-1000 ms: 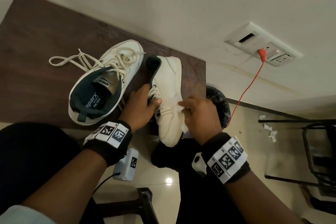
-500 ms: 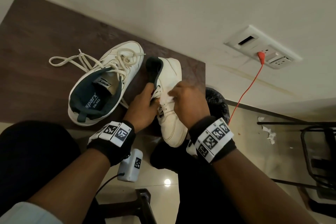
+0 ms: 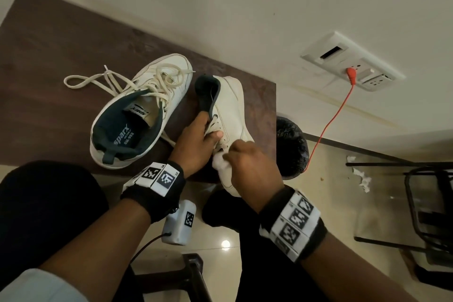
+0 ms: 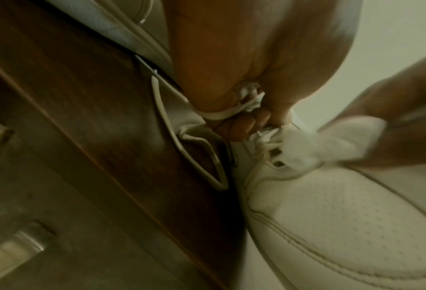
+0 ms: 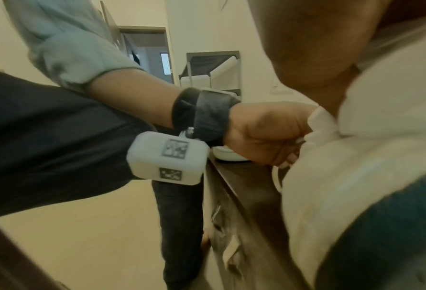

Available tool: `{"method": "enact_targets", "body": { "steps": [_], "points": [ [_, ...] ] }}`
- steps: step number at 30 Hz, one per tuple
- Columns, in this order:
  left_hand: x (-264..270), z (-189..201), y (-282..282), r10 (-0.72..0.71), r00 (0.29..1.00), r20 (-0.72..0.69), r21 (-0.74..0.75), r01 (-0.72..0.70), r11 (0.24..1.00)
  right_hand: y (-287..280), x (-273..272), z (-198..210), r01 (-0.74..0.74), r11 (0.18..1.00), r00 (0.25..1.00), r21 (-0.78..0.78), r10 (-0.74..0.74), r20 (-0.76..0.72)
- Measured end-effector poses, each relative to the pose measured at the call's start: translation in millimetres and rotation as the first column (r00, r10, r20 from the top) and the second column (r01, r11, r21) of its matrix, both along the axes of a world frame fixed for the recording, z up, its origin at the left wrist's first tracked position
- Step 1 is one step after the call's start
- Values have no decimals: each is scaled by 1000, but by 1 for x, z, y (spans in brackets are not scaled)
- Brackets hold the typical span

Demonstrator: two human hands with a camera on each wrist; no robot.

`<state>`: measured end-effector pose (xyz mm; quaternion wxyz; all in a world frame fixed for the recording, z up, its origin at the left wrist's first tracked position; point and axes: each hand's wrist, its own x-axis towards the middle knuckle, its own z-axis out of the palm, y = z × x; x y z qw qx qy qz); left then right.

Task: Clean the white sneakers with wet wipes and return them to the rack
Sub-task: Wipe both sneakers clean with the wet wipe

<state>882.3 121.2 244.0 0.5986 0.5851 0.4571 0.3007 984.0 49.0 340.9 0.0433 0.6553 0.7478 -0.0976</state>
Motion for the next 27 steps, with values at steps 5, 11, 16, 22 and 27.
{"method": "enact_targets", "body": {
  "steps": [5, 11, 16, 22, 27],
  "points": [
    [-4, 2, 2, -10, 999, 52, 18, 9, 1000, 33, 1, -12, 92, 995, 996, -48, -92, 17],
    [0, -3, 5, 21, 1000, 17, -139, -19, 990, -6, 10, -8, -37, 997, 999, -74, 34, -36],
    [0, 0, 5, 53, 998, 18, -192, -49, 980, -27, 12, -1, 1, 994, 996, -109, -11, -94],
    [-4, 2, 6, 74, 997, 32, -218, -65, 974, 33, 35, -8, 391, 918, 915, 72, -378, -141],
    [-5, 0, 8, 79, 996, 32, -216, -71, 974, 28, 42, -11, 416, 909, 880, 10, -400, -256]
  ]
}}
